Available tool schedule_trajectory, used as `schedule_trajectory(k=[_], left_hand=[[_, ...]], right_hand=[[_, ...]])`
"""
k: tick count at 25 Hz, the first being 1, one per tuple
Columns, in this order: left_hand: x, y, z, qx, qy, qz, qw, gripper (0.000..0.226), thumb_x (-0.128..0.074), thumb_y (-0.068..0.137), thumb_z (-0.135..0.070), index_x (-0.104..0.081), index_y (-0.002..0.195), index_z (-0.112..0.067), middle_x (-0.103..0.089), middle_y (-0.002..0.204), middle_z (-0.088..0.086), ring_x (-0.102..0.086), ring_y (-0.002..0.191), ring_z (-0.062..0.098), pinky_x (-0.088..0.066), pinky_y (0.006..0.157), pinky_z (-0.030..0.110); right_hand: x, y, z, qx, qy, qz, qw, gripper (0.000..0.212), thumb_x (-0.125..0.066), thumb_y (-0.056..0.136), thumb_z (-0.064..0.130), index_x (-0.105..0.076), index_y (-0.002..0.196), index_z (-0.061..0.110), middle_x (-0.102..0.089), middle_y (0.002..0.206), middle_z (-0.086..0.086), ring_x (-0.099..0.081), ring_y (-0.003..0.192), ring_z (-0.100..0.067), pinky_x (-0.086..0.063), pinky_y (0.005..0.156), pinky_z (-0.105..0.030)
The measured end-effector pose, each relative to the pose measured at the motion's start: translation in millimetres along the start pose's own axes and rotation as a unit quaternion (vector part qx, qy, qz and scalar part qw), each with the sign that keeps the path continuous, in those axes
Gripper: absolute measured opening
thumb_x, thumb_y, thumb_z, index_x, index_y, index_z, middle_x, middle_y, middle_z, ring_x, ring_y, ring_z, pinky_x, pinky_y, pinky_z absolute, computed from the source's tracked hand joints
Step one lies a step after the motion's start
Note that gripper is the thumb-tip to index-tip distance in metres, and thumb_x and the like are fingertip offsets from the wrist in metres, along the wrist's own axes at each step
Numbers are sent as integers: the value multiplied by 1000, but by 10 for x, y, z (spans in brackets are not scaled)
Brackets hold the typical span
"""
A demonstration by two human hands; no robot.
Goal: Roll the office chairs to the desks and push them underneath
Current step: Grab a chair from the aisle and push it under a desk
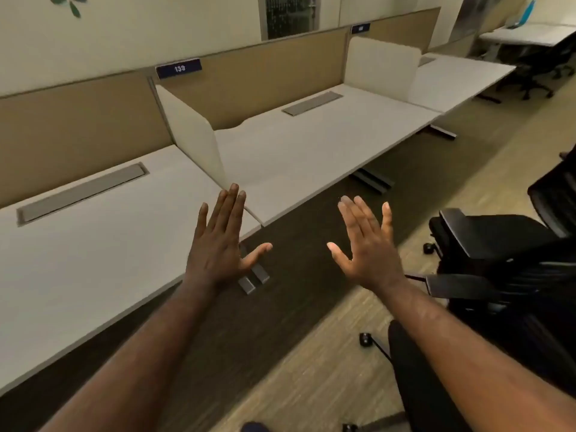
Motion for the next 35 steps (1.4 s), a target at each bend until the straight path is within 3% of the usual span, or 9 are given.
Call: schedule_trajectory(k=[6, 10, 17, 27, 31, 35], left_hand=[[-325, -711, -1068, -26, 26, 68, 997, 99, -29, 87, -81, 5, 157, -20, 8, 164, 1, 14, 149, 13, 14, 120, 37], [-462, -1082, -1699, -54, -1, 94, 994, 96, -26, 87, -80, 5, 156, -21, 10, 163, -2, 15, 149, 10, 17, 119, 35], [-534, -1740, -2627, -106, -82, 112, 985, 97, -31, 86, -79, 3, 156, -21, 1, 165, 0, 7, 151, 14, -3, 122, 49], [-656, -2578, -4258, -201, -122, 176, 956, 100, -29, 85, -81, 3, 157, -19, 7, 164, -1, 11, 150, 14, 4, 122, 48], [-698, -2600, -5183, -232, -123, 168, 950, 100, -30, 86, -80, 0, 157, -17, 7, 163, -2, 11, 150, 12, 5, 121, 45], [-917, -2604, -6244, -239, -131, 173, 946, 100, -28, 85, -80, 0, 157, -17, 7, 162, -3, 10, 150, 12, 6, 121, 45]], right_hand=[[348, -1355, -435, -67, 9, 29, 997, 80, -65, 90, 41, -25, 153, 11, -32, 159, -9, -22, 149, -25, -12, 117, -66], [644, -2059, -665, -112, -1, 41, 993, 78, -66, 89, 39, -28, 151, 11, -36, 157, -9, -26, 148, -26, -17, 115, -67], [1254, -3163, -855, -185, -41, 73, 979, 75, -62, 92, 40, -29, 152, 10, -35, 157, -8, -23, 149, -23, -11, 118, -63], [2281, -4626, -1230, -269, -85, 66, 957, 75, -55, 93, 43, -21, 154, 16, -30, 160, -6, -18, 150, -21, -5, 119, -61], [2759, -5057, -1763, -288, -96, 23, 953, 75, -65, 91, 37, -28, 152, 13, -34, 158, -8, -25, 148, -24, -8, 119, -63], [3164, -5492, -2538, -283, -107, 10, 953, 72, -62, 93, 38, -29, 152, 11, -35, 158, -8, -28, 147, -24, -10, 119, -63]])
Point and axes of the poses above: each hand's wrist, its own y-axis towards the middle knuckle, its own x-axis out of the back of the hand, z = x × y, the point moved 10 cm from there along y, towards the middle knuckle
